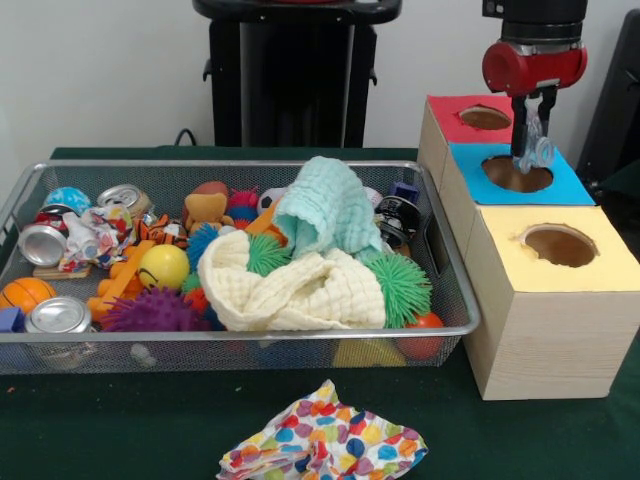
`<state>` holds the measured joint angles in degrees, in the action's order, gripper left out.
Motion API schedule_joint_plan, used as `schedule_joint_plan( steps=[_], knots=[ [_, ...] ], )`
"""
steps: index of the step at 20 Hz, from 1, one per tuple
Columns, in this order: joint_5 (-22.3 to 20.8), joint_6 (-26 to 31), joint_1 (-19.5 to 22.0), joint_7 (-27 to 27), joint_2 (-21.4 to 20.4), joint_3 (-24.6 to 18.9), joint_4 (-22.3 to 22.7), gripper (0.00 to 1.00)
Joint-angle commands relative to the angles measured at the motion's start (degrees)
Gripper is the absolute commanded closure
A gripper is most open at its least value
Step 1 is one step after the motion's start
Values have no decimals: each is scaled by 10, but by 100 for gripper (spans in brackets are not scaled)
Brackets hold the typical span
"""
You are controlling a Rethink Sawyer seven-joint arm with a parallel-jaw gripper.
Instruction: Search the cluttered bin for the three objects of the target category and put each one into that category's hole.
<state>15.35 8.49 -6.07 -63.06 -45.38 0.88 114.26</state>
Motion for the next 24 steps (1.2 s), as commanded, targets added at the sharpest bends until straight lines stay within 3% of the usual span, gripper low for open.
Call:
schedule_joint_plan(
  steps=[1,6,7,24],
  knots=[
    [24,-30,3,-160,67,-49,-23,100],
    [29,-22,1,-162,68,-44,-23,100],
    [30,-18,0,-162,68,-43,-23,0],
    [27,-30,10,-164,53,-53,-16,0]
  ],
)
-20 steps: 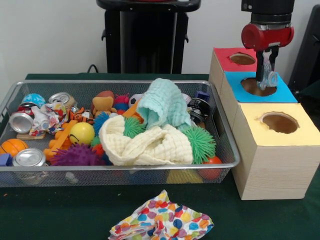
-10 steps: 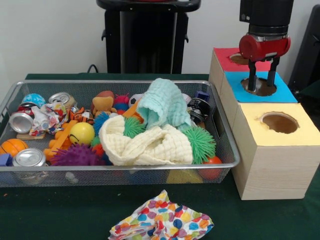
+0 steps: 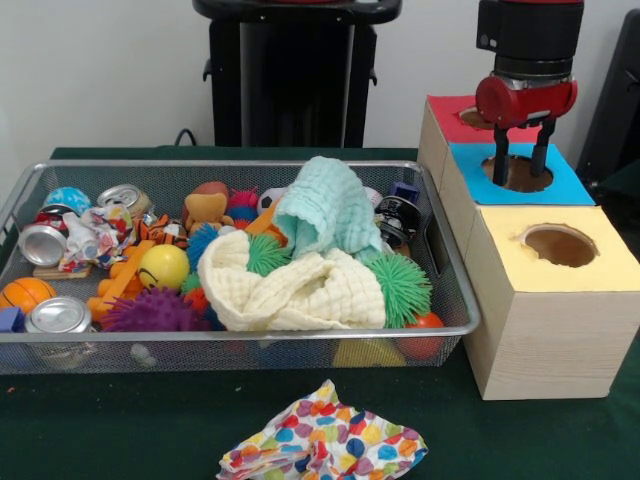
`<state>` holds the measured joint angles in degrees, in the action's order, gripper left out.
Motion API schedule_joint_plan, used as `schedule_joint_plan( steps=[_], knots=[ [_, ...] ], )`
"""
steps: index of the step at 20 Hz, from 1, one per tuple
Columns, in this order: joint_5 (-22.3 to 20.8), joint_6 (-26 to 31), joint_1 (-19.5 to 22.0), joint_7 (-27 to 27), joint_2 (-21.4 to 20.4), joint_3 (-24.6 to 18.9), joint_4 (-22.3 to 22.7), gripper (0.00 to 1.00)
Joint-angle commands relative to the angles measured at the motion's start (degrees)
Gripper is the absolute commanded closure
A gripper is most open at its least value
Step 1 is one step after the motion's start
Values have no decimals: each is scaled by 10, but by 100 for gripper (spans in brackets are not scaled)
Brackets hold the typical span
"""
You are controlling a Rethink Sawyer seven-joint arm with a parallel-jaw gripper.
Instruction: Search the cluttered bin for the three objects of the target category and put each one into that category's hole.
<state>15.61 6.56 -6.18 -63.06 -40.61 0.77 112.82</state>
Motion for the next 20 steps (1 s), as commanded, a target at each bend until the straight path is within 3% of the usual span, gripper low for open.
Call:
schedule_joint_plan(
  steps=[1,11,20],
  knots=[
    [27,7,5,-164,-4,-43,-2,0],
    [37,146,-39,-171,-64,28,-36,0],
    [24,191,-40,-164,-78,50,-52,0]
  ],
)
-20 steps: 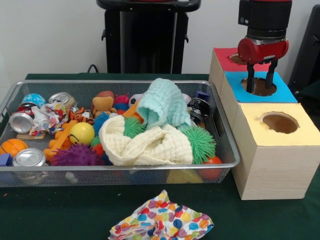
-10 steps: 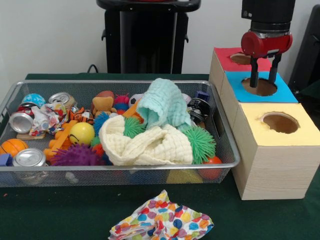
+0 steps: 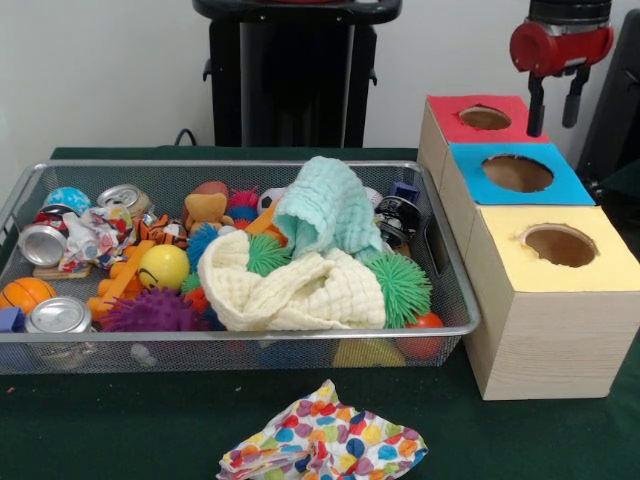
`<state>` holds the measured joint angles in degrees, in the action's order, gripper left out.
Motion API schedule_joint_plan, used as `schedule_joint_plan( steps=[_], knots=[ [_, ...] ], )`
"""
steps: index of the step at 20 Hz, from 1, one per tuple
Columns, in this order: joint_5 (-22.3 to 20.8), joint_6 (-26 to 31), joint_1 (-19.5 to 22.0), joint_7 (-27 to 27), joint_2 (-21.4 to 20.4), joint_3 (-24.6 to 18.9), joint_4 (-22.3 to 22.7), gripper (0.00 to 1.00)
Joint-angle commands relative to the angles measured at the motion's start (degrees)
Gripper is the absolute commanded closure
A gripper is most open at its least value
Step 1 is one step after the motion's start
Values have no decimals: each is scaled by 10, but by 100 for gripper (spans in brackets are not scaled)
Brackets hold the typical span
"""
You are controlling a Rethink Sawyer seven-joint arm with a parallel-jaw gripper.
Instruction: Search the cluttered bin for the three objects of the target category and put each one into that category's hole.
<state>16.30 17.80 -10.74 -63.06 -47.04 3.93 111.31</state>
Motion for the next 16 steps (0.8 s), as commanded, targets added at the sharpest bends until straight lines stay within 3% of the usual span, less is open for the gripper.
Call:
schedule_joint_plan(
  steps=[1,4,8,11,16],
  knots=[
    [2,87,4,-154,-10,34,-45,0],
    [-23,103,33,-107,-27,36,-33,0],
    [-101,174,43,-32,-20,74,-74,0],
    [-147,203,68,21,-27,64,-84,0],
    [-207,220,88,23,-25,51,-110,0]
  ],
)
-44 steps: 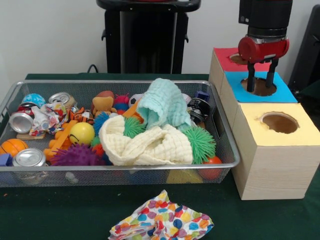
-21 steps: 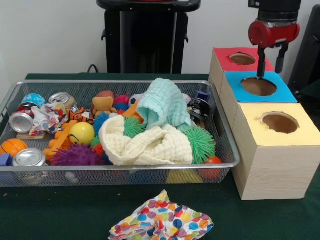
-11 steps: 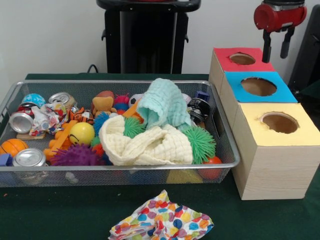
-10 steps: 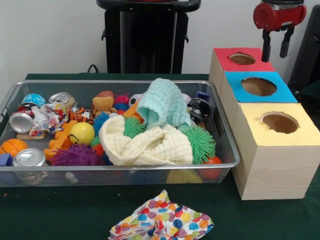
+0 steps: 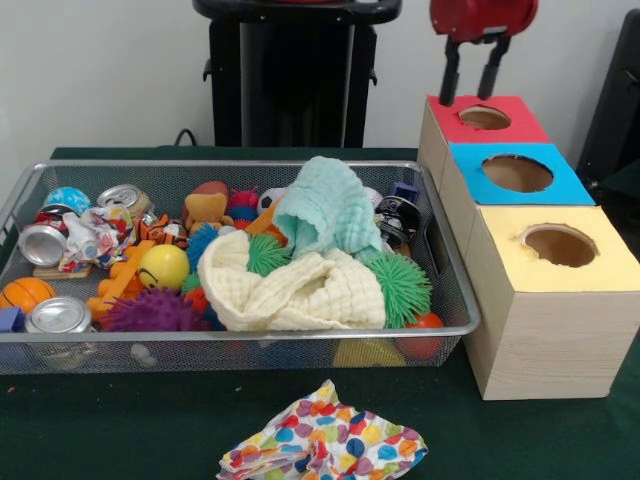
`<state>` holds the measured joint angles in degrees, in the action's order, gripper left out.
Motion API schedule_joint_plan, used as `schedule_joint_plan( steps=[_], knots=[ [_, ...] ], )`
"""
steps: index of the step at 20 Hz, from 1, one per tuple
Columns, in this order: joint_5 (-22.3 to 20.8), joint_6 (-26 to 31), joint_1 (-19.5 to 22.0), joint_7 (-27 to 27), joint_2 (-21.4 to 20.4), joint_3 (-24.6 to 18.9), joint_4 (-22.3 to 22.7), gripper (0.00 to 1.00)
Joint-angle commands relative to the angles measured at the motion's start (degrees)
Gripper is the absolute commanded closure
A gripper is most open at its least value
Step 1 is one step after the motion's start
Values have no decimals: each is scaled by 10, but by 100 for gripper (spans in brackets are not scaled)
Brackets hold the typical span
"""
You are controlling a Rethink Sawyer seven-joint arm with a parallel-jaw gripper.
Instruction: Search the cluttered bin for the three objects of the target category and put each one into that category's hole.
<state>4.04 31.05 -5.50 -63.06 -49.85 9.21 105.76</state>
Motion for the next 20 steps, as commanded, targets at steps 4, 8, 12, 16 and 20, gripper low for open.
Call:
schedule_joint_plan(
  steps=[4,8,12,16,20],
  knots=[
    [-104,78,61,12,5,-24,-61,0],
    [-119,76,95,20,12,-43,-83,0],
    [-121,65,127,34,11,-72,-79,0],
    [-123,43,156,44,23,-114,-73,0],
    [-128,17,186,52,30,-155,-62,0]
  ],
)
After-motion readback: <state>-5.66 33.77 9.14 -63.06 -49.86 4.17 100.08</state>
